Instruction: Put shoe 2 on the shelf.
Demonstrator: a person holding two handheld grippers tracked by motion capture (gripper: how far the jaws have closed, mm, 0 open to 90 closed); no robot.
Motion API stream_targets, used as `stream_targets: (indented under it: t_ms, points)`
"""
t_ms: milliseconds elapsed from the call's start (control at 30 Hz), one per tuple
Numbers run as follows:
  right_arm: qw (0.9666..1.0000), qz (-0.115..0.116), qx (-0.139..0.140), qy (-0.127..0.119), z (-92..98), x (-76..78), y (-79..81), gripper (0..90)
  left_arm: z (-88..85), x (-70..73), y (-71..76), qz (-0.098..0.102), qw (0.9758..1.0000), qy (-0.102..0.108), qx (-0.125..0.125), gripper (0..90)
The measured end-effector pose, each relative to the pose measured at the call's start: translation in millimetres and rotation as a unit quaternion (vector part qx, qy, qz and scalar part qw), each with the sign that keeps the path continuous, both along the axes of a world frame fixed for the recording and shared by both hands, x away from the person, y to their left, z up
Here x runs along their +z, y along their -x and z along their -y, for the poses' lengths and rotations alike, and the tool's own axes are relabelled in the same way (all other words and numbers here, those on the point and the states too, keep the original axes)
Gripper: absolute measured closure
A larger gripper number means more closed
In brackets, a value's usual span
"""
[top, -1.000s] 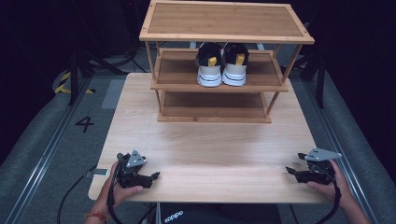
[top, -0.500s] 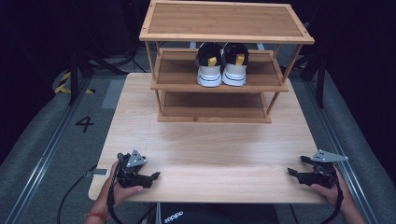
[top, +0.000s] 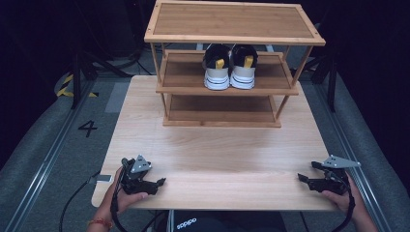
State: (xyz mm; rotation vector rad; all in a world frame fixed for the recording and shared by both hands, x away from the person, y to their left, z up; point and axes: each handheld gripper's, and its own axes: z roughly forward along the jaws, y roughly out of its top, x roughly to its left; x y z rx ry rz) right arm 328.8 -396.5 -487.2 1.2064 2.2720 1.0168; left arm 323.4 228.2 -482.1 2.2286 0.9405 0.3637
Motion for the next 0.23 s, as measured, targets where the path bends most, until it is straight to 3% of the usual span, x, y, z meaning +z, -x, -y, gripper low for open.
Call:
stream_targets:
  t_ms: [233]
  points:
    - [1.0000,0.000,-0.001,0.000,0.1,0.0,0.0,19.5,0.4,-0.3,0.3,0.001,1.0000,0.001,0.003,15.6]
